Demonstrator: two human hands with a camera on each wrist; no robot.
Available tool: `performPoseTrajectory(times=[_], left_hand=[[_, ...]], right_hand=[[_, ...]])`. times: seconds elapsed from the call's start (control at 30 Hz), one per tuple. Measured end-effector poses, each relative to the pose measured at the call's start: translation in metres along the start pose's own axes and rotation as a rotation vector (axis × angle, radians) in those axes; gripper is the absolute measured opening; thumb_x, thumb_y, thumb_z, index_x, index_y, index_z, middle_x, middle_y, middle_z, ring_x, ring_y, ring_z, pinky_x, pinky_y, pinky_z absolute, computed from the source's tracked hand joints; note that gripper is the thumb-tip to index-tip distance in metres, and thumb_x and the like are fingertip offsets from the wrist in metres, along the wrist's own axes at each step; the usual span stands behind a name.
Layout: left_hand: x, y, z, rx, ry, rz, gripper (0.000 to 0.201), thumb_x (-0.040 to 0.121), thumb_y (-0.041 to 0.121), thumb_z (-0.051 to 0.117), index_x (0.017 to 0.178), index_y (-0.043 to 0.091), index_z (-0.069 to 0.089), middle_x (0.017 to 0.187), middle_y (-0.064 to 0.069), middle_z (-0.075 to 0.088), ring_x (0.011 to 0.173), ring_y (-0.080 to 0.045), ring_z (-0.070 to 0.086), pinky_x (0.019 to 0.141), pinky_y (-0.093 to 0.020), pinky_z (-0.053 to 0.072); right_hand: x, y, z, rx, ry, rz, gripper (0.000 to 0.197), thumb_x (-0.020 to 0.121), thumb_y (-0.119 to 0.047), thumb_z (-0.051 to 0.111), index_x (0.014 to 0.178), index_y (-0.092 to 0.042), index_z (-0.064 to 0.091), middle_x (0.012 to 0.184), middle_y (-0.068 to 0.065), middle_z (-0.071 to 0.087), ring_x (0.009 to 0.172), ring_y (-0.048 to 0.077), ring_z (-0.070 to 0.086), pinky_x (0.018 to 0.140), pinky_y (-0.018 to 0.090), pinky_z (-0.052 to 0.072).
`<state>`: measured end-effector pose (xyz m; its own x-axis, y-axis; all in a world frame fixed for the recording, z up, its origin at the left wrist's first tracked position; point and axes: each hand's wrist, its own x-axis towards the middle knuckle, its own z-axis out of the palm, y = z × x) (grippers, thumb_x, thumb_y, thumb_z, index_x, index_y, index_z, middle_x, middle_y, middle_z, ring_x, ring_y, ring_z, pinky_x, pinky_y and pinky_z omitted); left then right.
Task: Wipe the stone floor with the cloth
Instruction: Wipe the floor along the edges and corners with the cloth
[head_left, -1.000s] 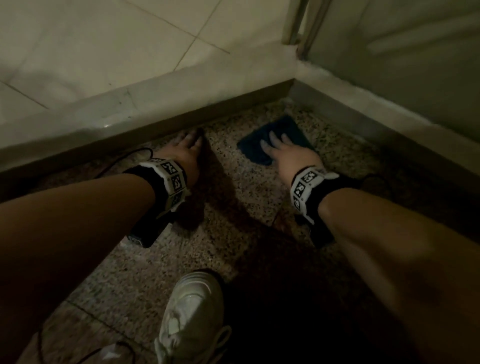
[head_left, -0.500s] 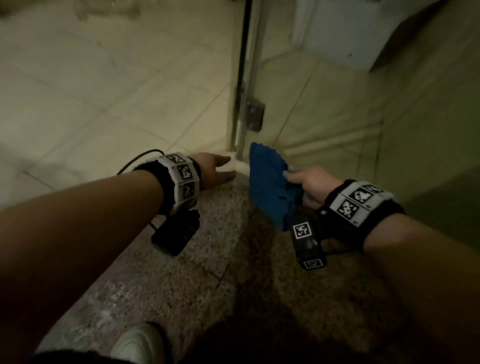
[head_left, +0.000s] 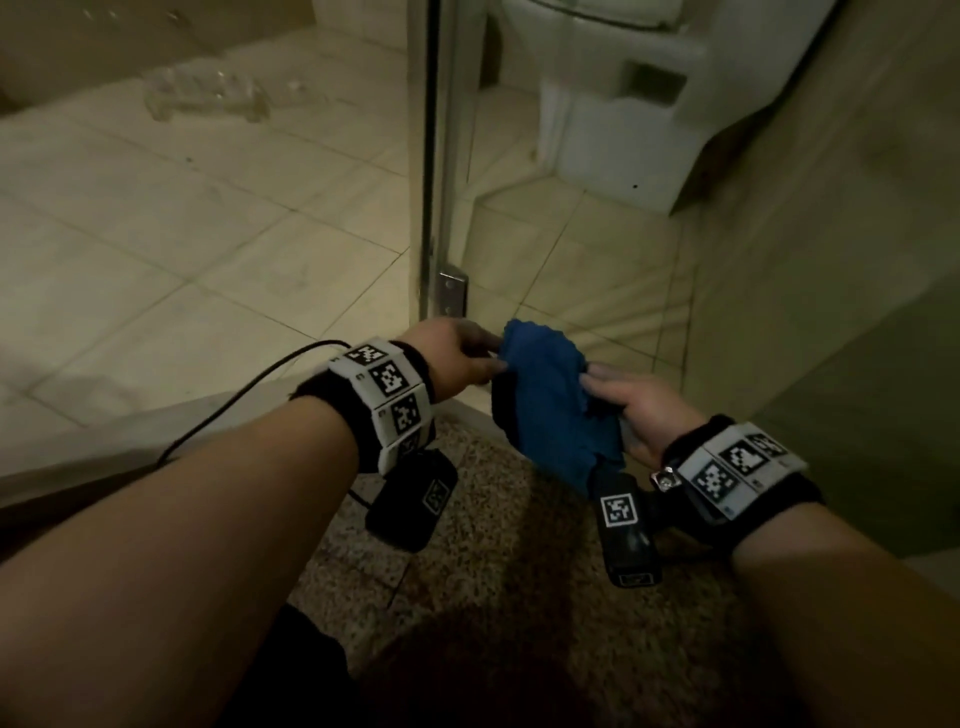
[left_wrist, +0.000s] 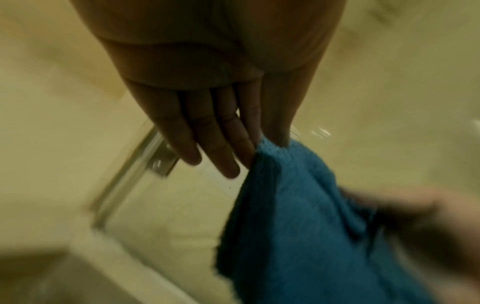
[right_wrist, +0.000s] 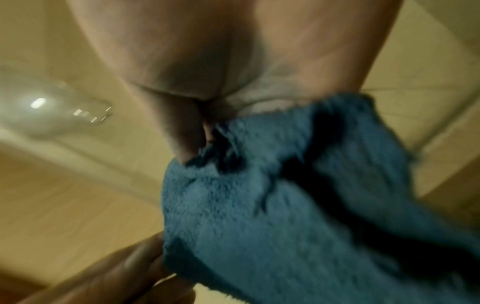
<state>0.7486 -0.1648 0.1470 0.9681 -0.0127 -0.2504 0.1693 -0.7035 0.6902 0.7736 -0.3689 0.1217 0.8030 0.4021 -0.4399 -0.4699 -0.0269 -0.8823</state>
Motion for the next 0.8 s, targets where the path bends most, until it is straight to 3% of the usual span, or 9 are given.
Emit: performPoseTrajectory(times=[0.07, 0.13, 0.2, 0.3, 0.4, 0.5, 0.6, 0.7, 0.8], left_hand=[[0.000, -0.002, 0.003, -0.131, -0.012, -0.024, 0.022, 0.089, 0.025, 0.065, 0.108, 0.015, 0.068, 0.104, 0.000, 0.066, 0.097, -0.010, 0.059, 0.086, -0.017, 0.042], [0.000, -0.002, 0.007, -0.318, -0.030, -0.038, 0.004, 0.087, 0.013, 0.067, 0.085, 0.016, 0.065, 0.088, -0.003, 0.065, 0.084, -0.013, 0.059, 0.083, -0.026, 0.048], [0.001, -0.002, 0.011, -0.462, -0.046, -0.038, 0.020, 0.085, 0.005, 0.066, 0.073, 0.017, 0.057, 0.074, -0.002, 0.059, 0.071, -0.013, 0.056, 0.071, -0.026, 0.050], [0.002, 0.002, 0.011, -0.513, -0.049, -0.025, 0.022, 0.086, 0.004, 0.065, 0.072, 0.017, 0.055, 0.071, -0.002, 0.056, 0.064, -0.011, 0.055, 0.060, -0.020, 0.048], [0.004, 0.002, 0.011, -0.355, 0.003, 0.018, 0.021, 0.086, 0.011, 0.067, 0.073, 0.022, 0.055, 0.074, 0.003, 0.057, 0.070, -0.010, 0.055, 0.070, -0.023, 0.050], [0.005, 0.000, 0.008, -0.269, 0.075, 0.053, 0.018, 0.086, 0.017, 0.068, 0.075, 0.024, 0.056, 0.074, 0.007, 0.057, 0.074, -0.010, 0.055, 0.067, -0.020, 0.046], [0.004, 0.000, 0.005, -0.114, 0.125, 0.108, 0.010, 0.087, 0.021, 0.066, 0.084, 0.023, 0.057, 0.085, 0.004, 0.060, 0.084, -0.012, 0.056, 0.076, -0.024, 0.045], [0.006, -0.003, 0.001, -0.008, 0.138, 0.173, 0.011, 0.087, 0.023, 0.065, 0.084, 0.025, 0.055, 0.089, 0.007, 0.060, 0.089, -0.011, 0.056, 0.081, -0.024, 0.044], [0.008, -0.005, 0.001, -0.091, 0.116, 0.192, 0.021, 0.088, 0.015, 0.064, 0.077, 0.027, 0.050, 0.075, 0.014, 0.053, 0.073, -0.006, 0.052, 0.066, -0.012, 0.041]], right_hand=[[-0.003, 0.000, 0.003, -0.041, 0.032, -0.044, 0.026, 0.100, -0.005, 0.034, 0.118, -0.004, 0.054, 0.104, 0.005, 0.064, 0.085, 0.016, 0.063, 0.075, 0.022, 0.054], [-0.001, 0.000, 0.005, -0.173, 0.089, -0.104, 0.029, 0.101, -0.012, 0.038, 0.125, -0.003, 0.052, 0.108, 0.009, 0.063, 0.093, 0.017, 0.063, 0.084, 0.026, 0.050], [0.001, -0.001, 0.008, -0.362, 0.154, -0.134, 0.034, 0.101, -0.022, 0.043, 0.128, -0.005, 0.052, 0.115, 0.010, 0.061, 0.104, 0.020, 0.059, 0.087, 0.026, 0.048], [0.004, -0.001, 0.008, -0.503, 0.221, -0.175, 0.027, 0.096, -0.028, 0.053, 0.116, -0.011, 0.057, 0.113, 0.008, 0.063, 0.105, 0.022, 0.060, 0.087, 0.031, 0.049], [0.005, -0.001, 0.007, -0.598, 0.275, -0.204, 0.017, 0.095, -0.026, 0.056, 0.107, -0.015, 0.060, 0.105, 0.004, 0.064, 0.099, 0.018, 0.060, 0.086, 0.031, 0.049], [0.004, -0.002, 0.006, -0.716, 0.264, -0.235, 0.019, 0.097, -0.025, 0.053, 0.107, -0.014, 0.064, 0.099, 0.001, 0.065, 0.095, 0.017, 0.061, 0.078, 0.025, 0.048], [0.000, -0.004, 0.005, -0.920, 0.278, -0.301, 0.022, 0.099, -0.024, 0.048, 0.107, -0.016, 0.066, 0.087, -0.014, 0.061, 0.085, 0.007, 0.056, 0.074, 0.020, 0.037], [-0.001, -0.006, 0.005, -1.010, 0.321, -0.374, 0.029, 0.100, -0.022, 0.047, 0.123, -0.017, 0.063, 0.111, -0.007, 0.062, 0.102, 0.010, 0.055, 0.074, 0.012, 0.031], [0.005, -0.007, 0.004, -0.952, 0.318, -0.437, 0.035, 0.097, -0.019, 0.051, 0.132, -0.020, 0.056, 0.118, -0.008, 0.057, 0.110, 0.006, 0.051, 0.085, 0.013, 0.034]])
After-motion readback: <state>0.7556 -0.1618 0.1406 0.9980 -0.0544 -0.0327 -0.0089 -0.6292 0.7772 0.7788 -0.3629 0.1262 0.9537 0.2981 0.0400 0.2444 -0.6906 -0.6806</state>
